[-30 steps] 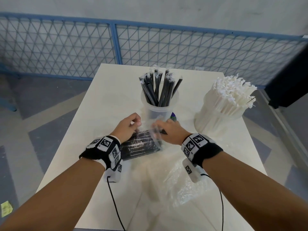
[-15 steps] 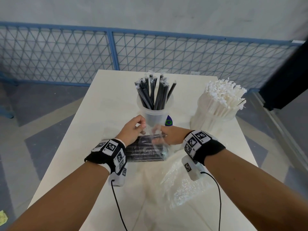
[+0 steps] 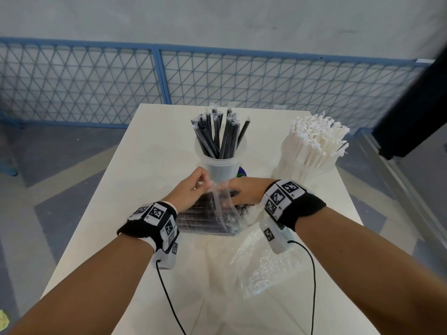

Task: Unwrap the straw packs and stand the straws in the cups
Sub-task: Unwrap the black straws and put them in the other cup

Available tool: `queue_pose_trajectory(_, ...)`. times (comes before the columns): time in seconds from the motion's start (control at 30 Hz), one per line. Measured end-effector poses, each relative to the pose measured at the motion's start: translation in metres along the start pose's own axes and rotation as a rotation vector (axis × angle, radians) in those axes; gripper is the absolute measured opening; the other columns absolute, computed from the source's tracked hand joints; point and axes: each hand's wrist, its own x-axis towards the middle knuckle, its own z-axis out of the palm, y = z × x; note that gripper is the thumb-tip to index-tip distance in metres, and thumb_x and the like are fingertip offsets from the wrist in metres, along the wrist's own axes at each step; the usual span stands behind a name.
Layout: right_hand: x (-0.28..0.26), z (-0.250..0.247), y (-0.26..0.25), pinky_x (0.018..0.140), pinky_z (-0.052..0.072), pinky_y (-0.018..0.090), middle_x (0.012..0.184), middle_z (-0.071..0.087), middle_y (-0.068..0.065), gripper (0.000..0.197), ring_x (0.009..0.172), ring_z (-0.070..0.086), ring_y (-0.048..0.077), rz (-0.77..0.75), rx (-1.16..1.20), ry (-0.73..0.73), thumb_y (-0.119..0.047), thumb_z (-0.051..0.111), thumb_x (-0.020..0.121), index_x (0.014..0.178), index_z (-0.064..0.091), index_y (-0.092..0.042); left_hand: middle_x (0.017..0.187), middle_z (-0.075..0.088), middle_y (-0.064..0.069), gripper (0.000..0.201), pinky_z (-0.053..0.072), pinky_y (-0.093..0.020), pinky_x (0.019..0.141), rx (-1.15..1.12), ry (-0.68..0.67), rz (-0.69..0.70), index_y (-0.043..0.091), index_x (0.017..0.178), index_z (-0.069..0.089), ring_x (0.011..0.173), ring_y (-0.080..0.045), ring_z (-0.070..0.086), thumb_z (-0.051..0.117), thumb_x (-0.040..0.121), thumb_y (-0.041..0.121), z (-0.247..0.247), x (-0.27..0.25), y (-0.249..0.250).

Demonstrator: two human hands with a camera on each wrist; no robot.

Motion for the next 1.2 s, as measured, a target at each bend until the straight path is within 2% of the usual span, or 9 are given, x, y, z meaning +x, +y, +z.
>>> queue_pose_trajectory(0.17, -0.001, -0.007, 0.000, 0.072, 0.048, 0.013, 0.107, 0.065, 0.005, 0.027, 0.084, 0.062, 0.008, -0.016, 0.024, 0.045, -0.023, 0.060, 0.089, 0.114, 0.060, -0.016, 0.120, 0.045, -0.002, 0.100, 0.031, -0.039, 0.102, 0.458, -0.193, -0.054, 0.042, 0.124, 0.028, 0.112, -0.022, 0.038, 0.082, 0.041, 0.057, -0.008, -0.002, 0.007)
queue_pose_trajectory(0.23, -0.001, -0.008, -0.001, 0.051, 0.043, 0.008, 0.096, 0.066, 0.011, 0.024, 0.058, 0.057, -0.001, -0.017, 0.048, 0.061, -0.018, 0.060, 0.088, 0.112, 0.063, -0.017, 0.118, 0.054, 0.000, 0.101, 0.036, -0.034, 0.099, 0.450, -0.209, -0.036, 0.036, 0.128, 0.031, 0.111, -0.021, 0.047, 0.086, 0.045, 0.050, -0.010, -0.002, 0.008)
queue_pose_trajectory(0.33, -0.010, -0.017, -0.003, 0.043, 0.038, 0.015, 0.072, 0.061, 0.021, 0.030, 0.046, 0.048, 0.012, -0.055, 0.128, 0.019, -0.012, 0.062, 0.086, 0.103, 0.063, -0.036, 0.109, 0.066, 0.002, 0.073, 0.045, -0.034, 0.096, 0.366, -0.224, -0.036, 0.023, 0.118, 0.053, 0.103, -0.018, 0.060, 0.088, 0.054, 0.031, -0.017, -0.003, 0.003)
queue_pose_trajectory(0.4, -0.018, -0.024, -0.005, 0.044, 0.039, 0.016, 0.059, 0.057, 0.008, 0.039, 0.043, 0.046, 0.010, -0.070, 0.158, -0.004, -0.006, 0.060, 0.085, 0.106, 0.062, -0.039, 0.102, 0.068, 0.003, 0.052, 0.046, -0.028, 0.091, 0.308, -0.206, -0.032, 0.021, 0.103, 0.060, 0.099, -0.016, 0.062, 0.087, 0.059, 0.019, -0.021, -0.006, 0.003)
queue_pose_trajectory(0.5, -0.024, -0.034, -0.004, 0.047, 0.041, 0.020, 0.049, 0.057, -0.010, 0.029, 0.043, 0.050, 0.009, -0.038, 0.151, 0.009, -0.007, 0.062, 0.084, 0.112, 0.066, -0.016, 0.096, 0.068, 0.001, 0.042, 0.046, -0.024, 0.084, 0.266, -0.181, -0.020, 0.022, 0.096, 0.060, 0.093, -0.016, 0.063, 0.084, 0.063, 0.012, -0.022, -0.007, 0.003)
queue_pose_trajectory(0.67, -0.041, -0.048, 0.001, 0.050, 0.051, 0.021, 0.093, 0.071, 0.014, 0.025, 0.064, 0.066, 0.020, -0.035, 0.473, 0.189, -0.018, 0.065, 0.085, 0.109, 0.063, -0.024, 0.097, 0.068, -0.017, 0.048, 0.047, -0.043, 0.095, 0.169, -0.174, -0.091, -0.004, 0.098, 0.060, 0.090, -0.027, 0.065, 0.083, 0.063, 0.020, -0.035, -0.009, -0.008)
queue_pose_trajectory(0.8, -0.036, -0.037, 0.007, 0.069, 0.059, 0.027, 0.088, 0.064, 0.009, 0.040, 0.071, 0.065, 0.019, -0.146, 0.951, 0.504, -0.016, 0.070, 0.074, 0.110, 0.054, -0.018, 0.102, 0.071, -0.012, 0.056, 0.047, -0.040, 0.098, 0.057, -0.172, -0.098, 0.007, 0.102, 0.065, 0.096, -0.022, 0.067, 0.083, 0.056, 0.034, -0.040, -0.012, -0.003)
queue_pose_trajectory(0.97, -0.010, -0.009, -0.002, 0.071, 0.053, 0.021, 0.077, 0.068, -0.004, 0.037, 0.079, 0.066, 0.011, -0.235, 1.204, 0.576, 0.008, 0.060, 0.081, 0.103, 0.049, -0.020, 0.103, 0.070, -0.009, 0.030, 0.046, -0.038, 0.098, 0.073, -0.198, -0.076, 0.017, 0.099, 0.063, 0.097, -0.022, 0.065, 0.077, 0.073, 0.015, -0.031, -0.006, 0.013)
queue_pose_trajectory(1.2, 0.004, 0.002, -0.016, 0.088, 0.053, 0.046, 0.089, 0.065, 0.008, 0.015, 0.092, 0.063, 0.026, -0.246, 1.278, 0.693, 0.001, 0.062, 0.083, 0.089, 0.060, -0.013, 0.109, 0.069, -0.002, 0.042, 0.045, -0.030, 0.099, 0.094, -0.238, -0.054, 0.017, 0.113, 0.060, 0.103, -0.018, 0.063, 0.075, 0.075, 0.024, -0.020, -0.004, 0.023)
